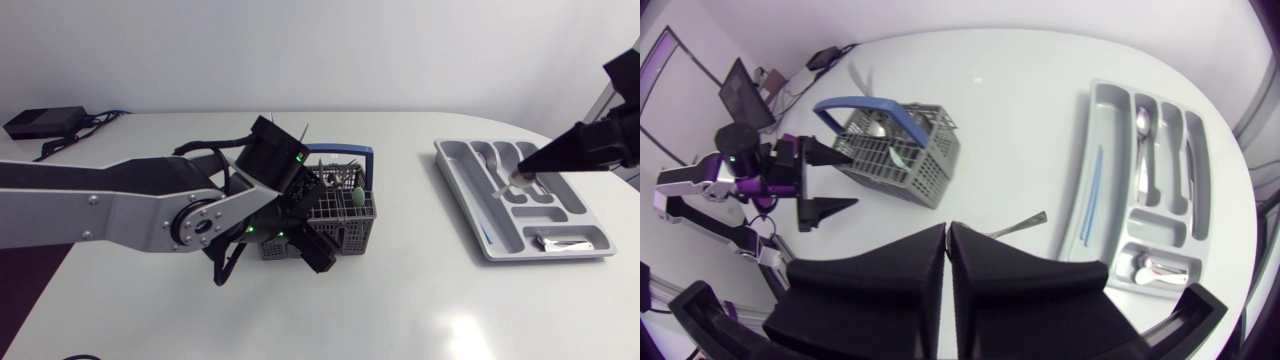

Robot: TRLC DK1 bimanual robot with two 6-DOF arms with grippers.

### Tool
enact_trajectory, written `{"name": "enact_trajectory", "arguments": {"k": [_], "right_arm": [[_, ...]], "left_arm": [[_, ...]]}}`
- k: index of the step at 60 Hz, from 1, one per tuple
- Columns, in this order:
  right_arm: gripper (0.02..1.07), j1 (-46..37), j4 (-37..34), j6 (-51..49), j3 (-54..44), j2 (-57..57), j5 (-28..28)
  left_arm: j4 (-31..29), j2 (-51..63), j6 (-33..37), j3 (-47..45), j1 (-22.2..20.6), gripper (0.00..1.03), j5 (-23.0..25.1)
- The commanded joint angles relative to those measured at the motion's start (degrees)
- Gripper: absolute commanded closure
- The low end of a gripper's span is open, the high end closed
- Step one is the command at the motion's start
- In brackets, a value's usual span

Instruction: Sort the cutlery from the basket into the organizer compartments.

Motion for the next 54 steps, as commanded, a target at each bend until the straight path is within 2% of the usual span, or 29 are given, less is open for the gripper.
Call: {"name": "enact_trajectory", "arguments": {"k": [1,15,22,39,54], "right_arm": [[1.01,-4.69,1.39,-3.84,-3.52,-0.28,2.67],[1.01,-17.26,11.76,-7.53,-9.67,1.65,9.88],[1.01,-21.21,16.33,-9.73,-12.39,6.40,10.41],[1.01,-23.85,30.30,-8.67,-15.82,14.66,14.89],[1.01,-24.64,35.75,-8.06,-16.17,22.22,16.82]], "left_arm": [[-0.52,1.69,-1.56,1.23,0.39,0.07,0.62],[-0.78,1.87,-1.56,1.40,0.47,0.07,0.97],[-0.78,2.04,-1.83,1.49,0.47,0.07,1.33],[-1.22,1.95,-1.91,1.31,0.74,0.07,1.59],[-1.48,1.87,-1.91,1.40,0.82,0.07,1.59]]}}
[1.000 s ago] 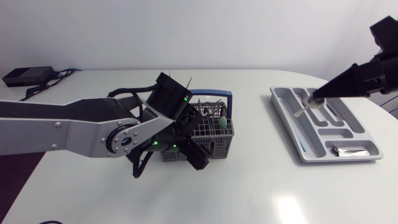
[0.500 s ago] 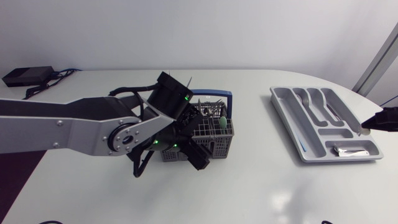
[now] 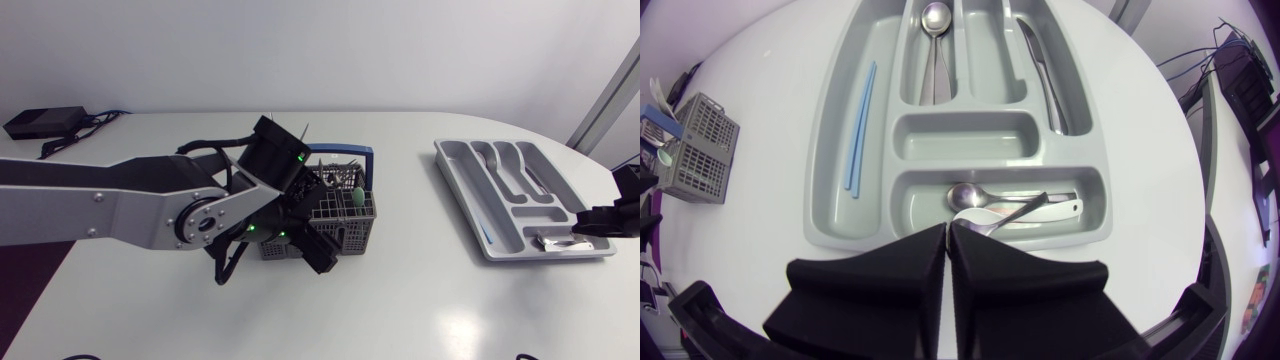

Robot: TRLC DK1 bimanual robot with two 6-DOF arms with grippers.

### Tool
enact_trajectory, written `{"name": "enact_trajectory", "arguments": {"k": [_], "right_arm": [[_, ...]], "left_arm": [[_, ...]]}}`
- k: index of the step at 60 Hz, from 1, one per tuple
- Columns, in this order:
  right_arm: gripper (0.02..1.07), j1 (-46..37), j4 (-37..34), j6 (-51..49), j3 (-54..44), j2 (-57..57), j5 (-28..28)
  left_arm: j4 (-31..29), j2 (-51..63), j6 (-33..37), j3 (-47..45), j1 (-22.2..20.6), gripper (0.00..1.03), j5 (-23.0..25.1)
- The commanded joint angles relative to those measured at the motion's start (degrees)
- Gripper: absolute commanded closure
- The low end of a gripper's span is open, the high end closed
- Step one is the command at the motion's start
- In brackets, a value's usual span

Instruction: Sort the cutlery from the basket into the organizer compartments.

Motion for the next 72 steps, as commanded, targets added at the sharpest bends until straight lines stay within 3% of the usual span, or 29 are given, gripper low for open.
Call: {"name": "enact_trajectory", "arguments": {"k": [1,8,16,26,42,57,72], "right_arm": [[1.01,-0.51,1.48,0.42,-1.42,2.05,0.60],[1.00,-0.51,2.80,0.60,-0.80,5.30,1.13],[0.80,-0.16,4.47,1.66,-0.54,7.41,1.31],[0.66,1.43,4.91,2.71,-0.54,6.53,1.22],[0.66,8.19,0.08,4.38,-2.65,-6.04,-4.41],[0.66,25.16,-1.77,11.24,-5.81,-17.29,-8.98],[0.66,42.73,-0.19,17.91,-5.90,-21.42,-11.00]], "left_arm": [[-1.03,1.17,-1.58,0.94,0.43,0.07,0.15],[-1.03,1.17,-1.58,0.85,0.43,0.07,0.24],[-1.11,0.99,-1.58,0.94,0.43,0.07,0.41],[-1.29,0.82,-1.58,0.85,0.52,0.07,0.41],[-1.29,0.82,-1.50,0.77,0.78,0.07,0.67],[-1.29,0.64,-1.32,0.77,1.93,0.07,0.67],[-1.55,0.02,-1.32,0.50,3.16,0.07,0.76]]}}
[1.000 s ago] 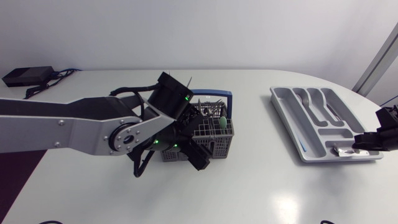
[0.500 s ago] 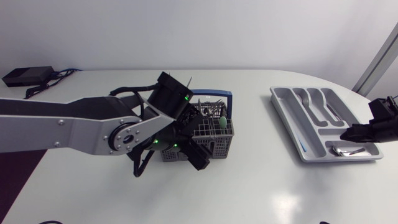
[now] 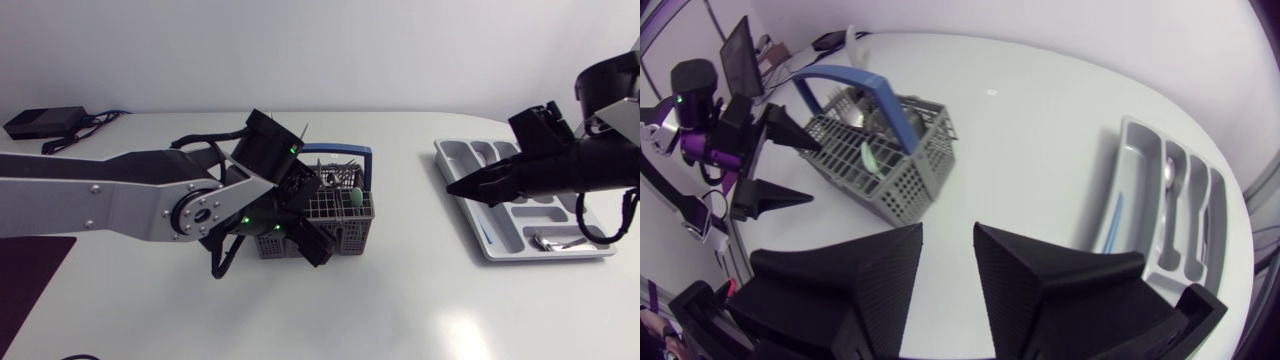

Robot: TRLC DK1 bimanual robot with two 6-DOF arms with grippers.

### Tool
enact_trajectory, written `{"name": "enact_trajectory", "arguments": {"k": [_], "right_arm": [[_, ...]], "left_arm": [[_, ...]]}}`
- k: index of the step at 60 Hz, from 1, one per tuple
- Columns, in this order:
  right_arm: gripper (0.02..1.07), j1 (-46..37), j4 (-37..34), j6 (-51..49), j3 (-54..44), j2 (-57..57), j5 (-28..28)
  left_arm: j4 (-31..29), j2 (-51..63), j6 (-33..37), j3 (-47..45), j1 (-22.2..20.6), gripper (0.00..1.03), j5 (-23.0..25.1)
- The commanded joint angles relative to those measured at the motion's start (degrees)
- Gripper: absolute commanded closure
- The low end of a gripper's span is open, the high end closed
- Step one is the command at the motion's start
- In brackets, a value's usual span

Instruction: Sort the cutlery from the basket into the organizer compartments.

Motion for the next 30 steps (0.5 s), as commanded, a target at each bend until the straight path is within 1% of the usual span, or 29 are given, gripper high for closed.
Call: {"name": "enact_trajectory", "arguments": {"k": [1,2,3,5,19,30], "right_arm": [[0.66,4.47,1.23,3.97,-1.07,-0.85,-0.27],[0.65,5.43,1.76,4.59,-0.98,-0.85,-0.27],[0.61,6.75,2.20,5.03,-0.98,-0.68,-0.27],[0.59,8.51,2.38,5.64,-0.81,-0.41,-0.18],[0.59,17.12,8.09,10.39,-0.37,3.81,1.49],[0.59,21.43,12.48,11.97,-0.54,7.67,3.60]], "left_arm": [[-1.47,0.02,-1.34,0.18,1.19,0.07,-0.40],[-1.47,0.02,-1.34,0.18,1.19,0.07,-0.40],[-1.47,-0.06,-1.34,0.09,1.28,0.07,-0.31],[-1.47,-0.06,-1.34,0.09,1.36,0.07,-0.31],[-1.55,-0.42,-1.17,-0.35,1.28,0.07,0.22],[-1.55,-1.73,-1.17,-0.97,0.93,0.06,0.22]]}}
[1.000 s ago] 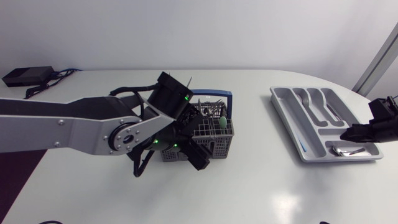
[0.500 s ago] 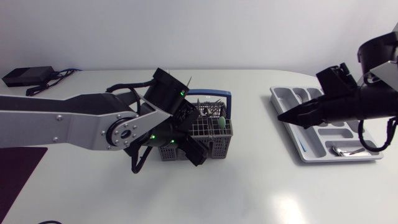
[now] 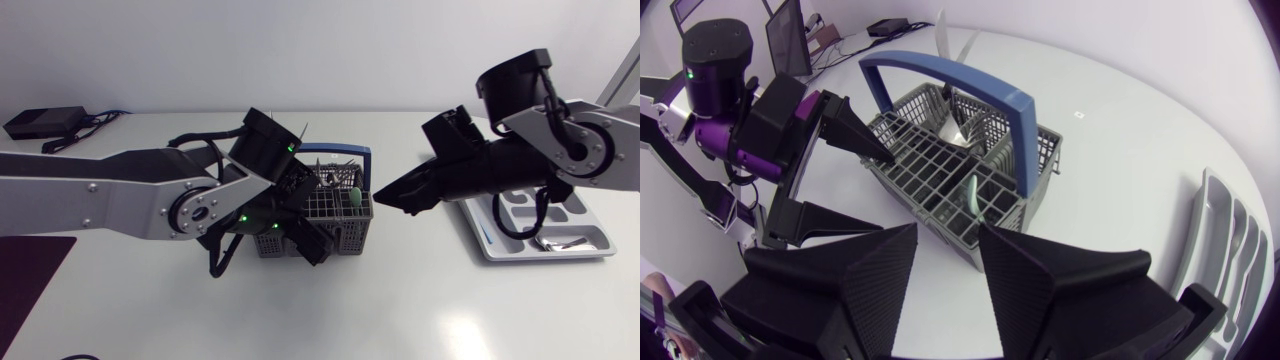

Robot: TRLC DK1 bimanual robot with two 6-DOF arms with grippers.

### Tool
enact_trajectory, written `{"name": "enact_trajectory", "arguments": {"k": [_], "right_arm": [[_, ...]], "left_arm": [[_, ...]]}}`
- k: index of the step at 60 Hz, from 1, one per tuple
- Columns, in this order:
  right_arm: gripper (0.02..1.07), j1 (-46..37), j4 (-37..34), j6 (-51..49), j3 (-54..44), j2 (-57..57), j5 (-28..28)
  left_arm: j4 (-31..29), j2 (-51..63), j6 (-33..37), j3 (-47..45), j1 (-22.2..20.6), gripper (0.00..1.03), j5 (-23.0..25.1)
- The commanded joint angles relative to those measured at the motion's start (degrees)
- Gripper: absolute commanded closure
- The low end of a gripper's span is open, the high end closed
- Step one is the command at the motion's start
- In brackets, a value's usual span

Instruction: Sort the cutlery from the basket into the organizer compartments.

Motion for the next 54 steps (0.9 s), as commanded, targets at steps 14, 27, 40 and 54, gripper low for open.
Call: {"name": "enact_trajectory", "arguments": {"k": [14,27,40,54], "right_arm": [[0.59,3.52,5.05,2.62,0.69,6.91,3.05],[0.59,4.83,6.98,3.06,1.83,9.64,4.72],[0.59,5.45,8.21,3.94,3.15,11.66,6.12],[0.70,6.15,9.09,3.94,4.64,14.21,7.97]], "left_arm": [[-1.14,-2.26,-1.10,-2.00,0.47,0.06,-0.13],[-1.14,-4.64,-0.05,-3.76,-0.06,0.05,-0.22],[-1.14,-6.48,0.57,-5.52,-0.15,0.05,-0.22],[-1.05,-7.45,1.36,-6.04,-0.76,0.05,-0.57]]}}
